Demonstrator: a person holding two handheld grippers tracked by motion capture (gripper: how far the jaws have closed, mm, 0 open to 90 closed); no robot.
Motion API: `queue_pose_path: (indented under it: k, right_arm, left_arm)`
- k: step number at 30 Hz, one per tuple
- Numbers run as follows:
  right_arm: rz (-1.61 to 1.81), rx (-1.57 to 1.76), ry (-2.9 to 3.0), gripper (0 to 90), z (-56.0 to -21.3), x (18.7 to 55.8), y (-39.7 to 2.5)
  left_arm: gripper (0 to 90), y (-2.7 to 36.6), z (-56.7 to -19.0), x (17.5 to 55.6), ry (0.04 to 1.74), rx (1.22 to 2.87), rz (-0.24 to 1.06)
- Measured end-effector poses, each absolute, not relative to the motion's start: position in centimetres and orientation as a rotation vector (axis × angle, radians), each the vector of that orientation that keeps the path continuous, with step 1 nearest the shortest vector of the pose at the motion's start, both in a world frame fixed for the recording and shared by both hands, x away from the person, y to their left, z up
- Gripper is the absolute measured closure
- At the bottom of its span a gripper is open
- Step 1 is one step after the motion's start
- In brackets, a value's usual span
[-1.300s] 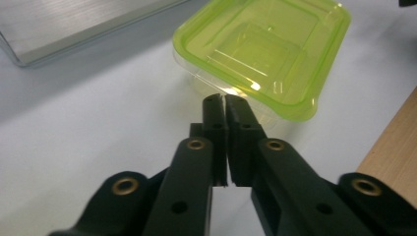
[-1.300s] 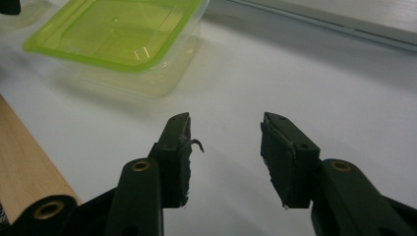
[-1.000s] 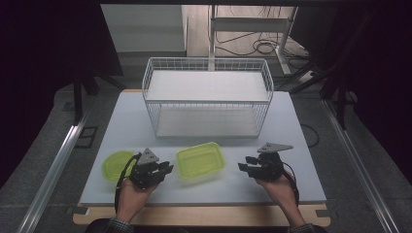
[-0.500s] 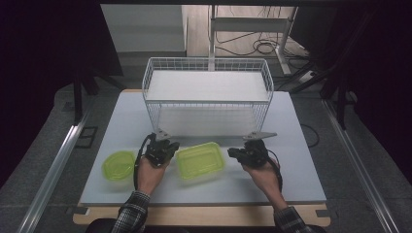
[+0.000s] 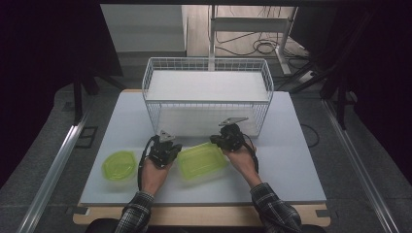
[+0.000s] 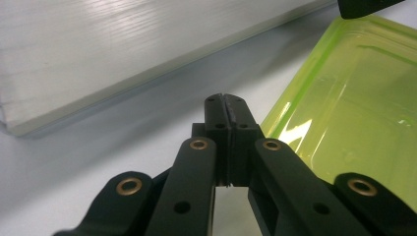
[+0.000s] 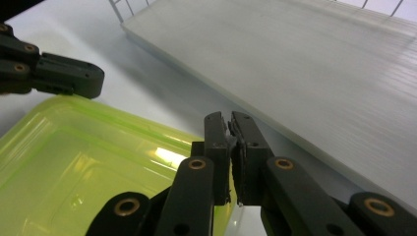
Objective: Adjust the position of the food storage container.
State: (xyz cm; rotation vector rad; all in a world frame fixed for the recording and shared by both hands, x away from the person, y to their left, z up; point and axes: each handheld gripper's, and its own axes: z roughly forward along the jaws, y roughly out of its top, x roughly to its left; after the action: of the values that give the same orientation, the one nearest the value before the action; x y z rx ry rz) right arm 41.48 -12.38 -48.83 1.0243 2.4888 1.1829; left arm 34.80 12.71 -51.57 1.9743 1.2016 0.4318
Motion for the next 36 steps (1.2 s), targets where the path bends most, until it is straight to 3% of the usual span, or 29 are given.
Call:
queue_pose_path:
  k: [16,29,34,36]
  right_arm:
    - [1.150,1.015,2.508,84.4,-49.3,42.3,-11.9]
    - [1.144,1.024,2.525,84.1,-49.0,38.9,-13.9]
    - [1.211,1.009,2.490,76.7,-48.4,37.6,-15.4]
    - [1.235,1.015,2.484,66.2,-48.3,36.5,-16.7]
  left_arm:
    - [89.9,12.1,-51.4,34.3,1.168,1.991,0.414]
    - [89.9,10.7,-51.1,32.3,1.088,2.038,0.375]
    - [87.3,12.2,-50.0,31.3,1.057,1.999,0.367]
    - [79.4,12.7,-50.0,30.5,1.045,1.998,0.366]
